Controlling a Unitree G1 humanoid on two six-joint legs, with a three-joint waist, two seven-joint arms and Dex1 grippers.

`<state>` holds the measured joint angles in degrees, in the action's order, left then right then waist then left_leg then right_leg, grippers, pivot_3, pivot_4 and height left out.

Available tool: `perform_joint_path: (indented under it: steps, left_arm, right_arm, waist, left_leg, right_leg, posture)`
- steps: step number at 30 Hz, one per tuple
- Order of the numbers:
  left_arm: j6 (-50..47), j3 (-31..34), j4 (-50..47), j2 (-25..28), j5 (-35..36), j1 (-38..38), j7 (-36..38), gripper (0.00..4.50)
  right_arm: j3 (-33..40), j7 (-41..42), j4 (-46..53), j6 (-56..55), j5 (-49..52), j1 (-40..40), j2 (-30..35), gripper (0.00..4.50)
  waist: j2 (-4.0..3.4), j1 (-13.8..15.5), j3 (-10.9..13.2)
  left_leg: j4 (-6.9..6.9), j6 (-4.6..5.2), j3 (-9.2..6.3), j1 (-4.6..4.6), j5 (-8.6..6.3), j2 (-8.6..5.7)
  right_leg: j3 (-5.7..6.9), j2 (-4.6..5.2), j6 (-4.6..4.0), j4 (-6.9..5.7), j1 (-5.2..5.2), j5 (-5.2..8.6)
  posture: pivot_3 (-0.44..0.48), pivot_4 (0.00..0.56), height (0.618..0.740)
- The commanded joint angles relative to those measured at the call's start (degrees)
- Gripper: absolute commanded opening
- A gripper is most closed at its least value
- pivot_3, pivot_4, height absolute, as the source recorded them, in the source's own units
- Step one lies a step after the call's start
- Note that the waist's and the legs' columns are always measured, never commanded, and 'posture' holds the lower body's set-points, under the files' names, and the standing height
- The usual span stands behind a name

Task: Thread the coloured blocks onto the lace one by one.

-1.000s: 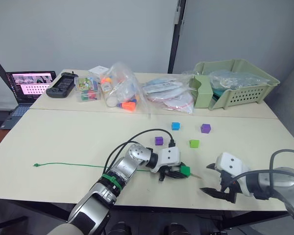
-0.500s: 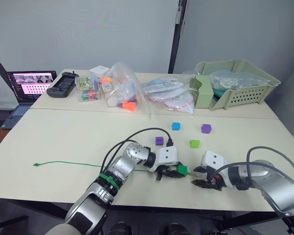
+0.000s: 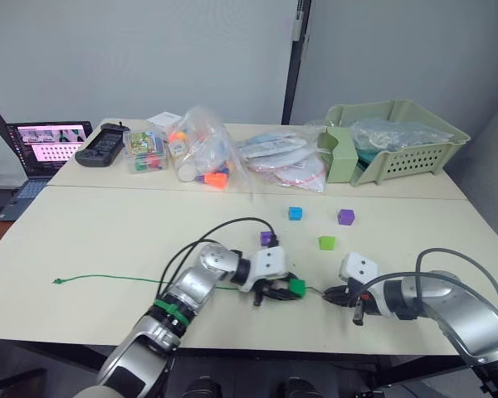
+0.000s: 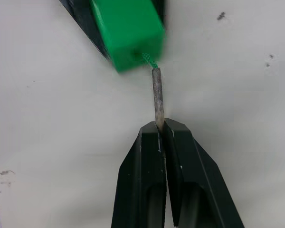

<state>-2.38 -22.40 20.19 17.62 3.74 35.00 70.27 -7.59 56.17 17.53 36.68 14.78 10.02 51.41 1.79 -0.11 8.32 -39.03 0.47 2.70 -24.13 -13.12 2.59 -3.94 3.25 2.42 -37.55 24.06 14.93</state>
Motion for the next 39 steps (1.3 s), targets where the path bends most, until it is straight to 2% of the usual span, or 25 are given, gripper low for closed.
perform_joint_path:
  steps: [1, 6, 9, 13, 16, 19, 23, 28, 30, 36, 37, 39]
  left_arm:
    - [0.89, 4.10, -2.98, 4.92, 3.38, -1.66, 3.33, 1.20]
    - [2.05, 9.32, -3.00, 13.35, 6.89, -4.16, 7.70, 1.20]
    - [4.74, 12.53, 0.14, 19.04, 7.41, -5.38, 10.15, 1.20]
    - [10.84, 17.70, 10.31, 28.59, 6.83, -5.91, 12.98, 1.20]
    - [15.58, 20.49, 21.69, 35.05, 6.27, -4.56, 14.67, 1.20]
    - [15.95, 22.63, 33.45, 40.28, 6.41, -2.97, 17.44, 1.20]
    - [19.44, 23.29, 41.72, 42.77, 4.47, -1.82, 18.29, 1.20]
    - [18.59, 25.00, 46.65, 43.97, 3.16, 0.62, 14.15, 1.20]
    - [18.25, 26.14, 47.32, 44.98, 3.53, 2.41, 13.65, 2.21]
    - [17.93, 27.47, 46.91, 45.44, 3.24, 11.29, 13.92, 4.20]
    - [17.70, 27.34, 46.19, 44.65, 3.35, 12.98, 14.83, 4.49]
    - [17.29, 27.03, 44.80, 42.63, 3.84, 15.79, 17.04, 4.49]
  right_arm:
    - [1.92, 0.40, -0.73, 0.04, -0.01, 0.32, 1.44, 0.00]
    - [1.84, 1.71, -0.57, 0.39, 0.83, 0.64, 1.95, 0.00]
    - [1.38, 2.74, -0.73, 0.17, 0.81, 0.90, 2.17, 0.00]
    - [0.24, 4.50, -0.35, 0.56, 0.72, 2.04, 2.48, 0.00]
    - [-0.72, 5.11, -0.38, 0.79, 0.49, 3.58, 1.97, 0.00]
    - [-1.69, 5.86, -0.78, 0.47, 0.22, 4.87, 1.60, 0.00]
    - [-2.51, 6.39, -1.37, -0.01, -0.05, 5.93, 1.41, 0.00]
    - [-4.02, 6.71, -2.27, -0.55, -0.74, 7.96, 0.69, 0.00]
    - [-4.59, 6.80, -2.21, -0.46, -0.63, 8.56, 0.18, 0.00]
    - [-5.24, 6.91, -2.24, -0.12, -0.55, 9.47, -0.60, 0.00]
    - [-5.29, 6.92, -2.26, -0.09, -0.56, 9.56, -0.64, 0.00]
    - [-5.37, 6.87, -2.30, 0.01, -0.53, 9.78, -0.79, 0.00]
  waist:
    - [0.00, -0.04, 0.00]
    - [0.00, -0.07, 0.00]
    - [0.00, -0.03, 0.00]
    - [0.02, -0.46, 0.01]
    - [0.02, -1.08, 0.01]
    - [0.03, -1.25, 0.02]
    - [0.03, -0.50, 0.02]
    - [0.04, -0.11, 0.02]
    - [0.10, -0.19, 0.05]
    - [0.39, 0.13, 0.15]
    - [0.40, 0.25, 0.15]
    - [0.42, 0.58, 0.15]
  left_leg:
    - [0.00, 0.00, 0.00, 0.00, 0.00, 0.00]
    - [0.00, 0.00, 0.04, 0.00, 0.00, 0.01]
    - [0.00, 0.00, 0.04, -0.01, 0.00, 0.02]
    - [0.02, 0.00, 0.12, 0.00, 0.00, 0.12]
    - [0.10, 0.00, 0.19, 0.10, 0.00, 0.21]
    - [0.15, 0.00, 0.23, 0.12, -0.01, 0.25]
    - [0.18, 0.01, 0.38, 0.10, -0.02, 0.28]
    - [0.10, 0.00, 0.49, 0.10, -0.02, 0.26]
    - [0.11, 0.00, 0.48, 0.12, -0.02, 0.28]
    - [0.06, 0.00, 0.46, 0.01, -0.01, 0.29]
    - [0.05, -0.01, 0.47, 0.01, -0.01, 0.28]
    - [0.04, -0.01, 0.47, 0.00, -0.01, 0.26]
  right_leg:
    - [0.00, 0.00, 0.00, 0.00, 0.00, 0.00]
    - [0.00, 0.02, 0.00, 0.01, 0.01, 0.00]
    - [0.01, 0.01, 0.00, 0.01, 0.02, 0.00]
    - [0.02, -0.02, -0.04, -0.01, 0.10, 0.02]
    - [0.02, -0.09, -0.14, -0.07, 0.11, 0.05]
    - [0.03, -0.12, -0.21, -0.11, 0.18, 0.09]
    - [0.06, -0.05, -0.21, -0.10, 0.21, 0.12]
    - [0.09, 0.03, -0.21, -0.15, 0.19, 0.11]
    - [0.09, 0.00, -0.21, -0.25, 0.22, 0.12]
    - [0.12, -0.02, -0.26, -0.39, 0.33, 0.15]
    - [0.13, -0.01, -0.26, -0.37, 0.32, 0.15]
    - [0.13, 0.00, -0.25, -0.37, 0.30, 0.15]
  posture:
    - [0.000, 0.150, 0.732]
    - [0.000, 0.150, 0.732]
    - [0.000, 0.150, 0.732]
    - [0.000, 0.150, 0.732]
    - [0.000, 0.150, 0.732]
    - [0.000, 0.150, 0.732]
    - [0.000, 0.150, 0.732]
    - [0.000, 0.150, 0.732]
    - [0.000, 0.150, 0.732]
    - [0.000, 0.150, 0.732]
    - [0.000, 0.150, 0.732]
    - [0.000, 0.150, 0.732]
